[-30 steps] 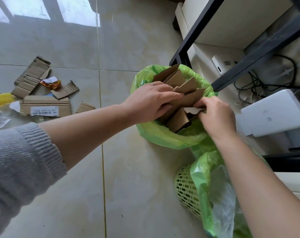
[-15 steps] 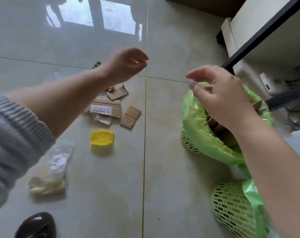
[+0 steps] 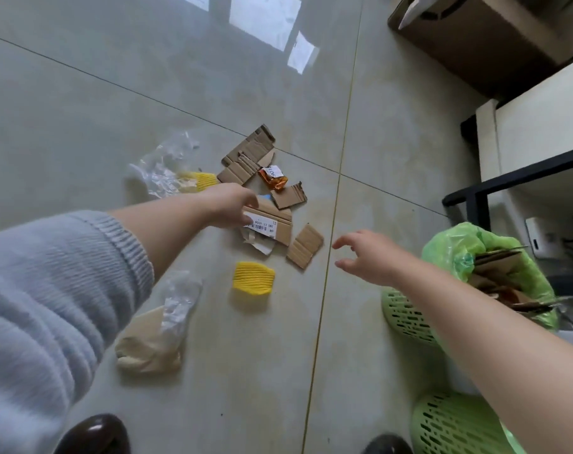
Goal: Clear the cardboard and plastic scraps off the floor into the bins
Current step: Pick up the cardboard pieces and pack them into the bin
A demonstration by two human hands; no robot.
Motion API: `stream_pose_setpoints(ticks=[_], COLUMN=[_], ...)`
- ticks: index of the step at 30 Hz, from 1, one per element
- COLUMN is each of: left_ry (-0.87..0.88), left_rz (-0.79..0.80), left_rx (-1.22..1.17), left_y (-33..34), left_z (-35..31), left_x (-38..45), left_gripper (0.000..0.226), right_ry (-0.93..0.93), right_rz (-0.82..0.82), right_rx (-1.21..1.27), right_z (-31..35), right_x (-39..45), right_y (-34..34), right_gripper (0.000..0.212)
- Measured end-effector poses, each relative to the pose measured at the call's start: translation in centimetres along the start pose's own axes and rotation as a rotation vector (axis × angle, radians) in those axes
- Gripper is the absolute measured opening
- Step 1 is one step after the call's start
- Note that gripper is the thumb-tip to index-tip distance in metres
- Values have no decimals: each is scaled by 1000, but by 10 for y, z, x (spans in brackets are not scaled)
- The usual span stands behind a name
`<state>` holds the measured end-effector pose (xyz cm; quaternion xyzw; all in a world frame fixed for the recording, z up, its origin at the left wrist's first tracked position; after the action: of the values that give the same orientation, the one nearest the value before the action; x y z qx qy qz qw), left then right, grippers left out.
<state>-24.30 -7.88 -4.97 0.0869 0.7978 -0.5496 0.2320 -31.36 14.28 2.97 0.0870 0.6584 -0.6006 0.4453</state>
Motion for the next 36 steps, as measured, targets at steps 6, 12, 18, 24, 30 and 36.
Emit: stream_pose_setpoints(ticks=[6, 12, 18, 24, 30, 36], left_ry=[65, 43, 26, 19, 115, -108], left_rz=[14, -8, -80, 102, 221, 184], left_rx=[328, 263, 310, 504, 220, -260], left_y=[34, 49, 48, 52, 17, -26], left_z=[-12, -17, -10, -13, 5, 50], left_x=[21, 34, 46, 51, 52, 60], left_gripper=[60, 60, 69, 88, 28, 29], right_ry=[18, -113, -651, -622, -604, -528], right_rz=[-111, 8, -58, 38, -85, -172], right_rx=[69, -184, -649, -616, -132, -80], right_z=[5, -1, 8, 4, 17, 31], right_x=[55, 93, 114, 134, 153, 178], right_y=[20, 52, 61, 50, 26, 4], right_gripper=[49, 64, 46, 49, 31, 25])
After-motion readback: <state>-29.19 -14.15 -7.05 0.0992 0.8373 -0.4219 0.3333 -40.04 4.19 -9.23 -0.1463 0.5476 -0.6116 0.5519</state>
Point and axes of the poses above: each hand's wrist, its own x-axis towards the middle knuckle, its own y-axis out of the palm, z = x × y, the point moved 5 cm from there along x, towards the middle knuckle, and after that the axes turned 13 degrees about x, right-handed, at the moved point
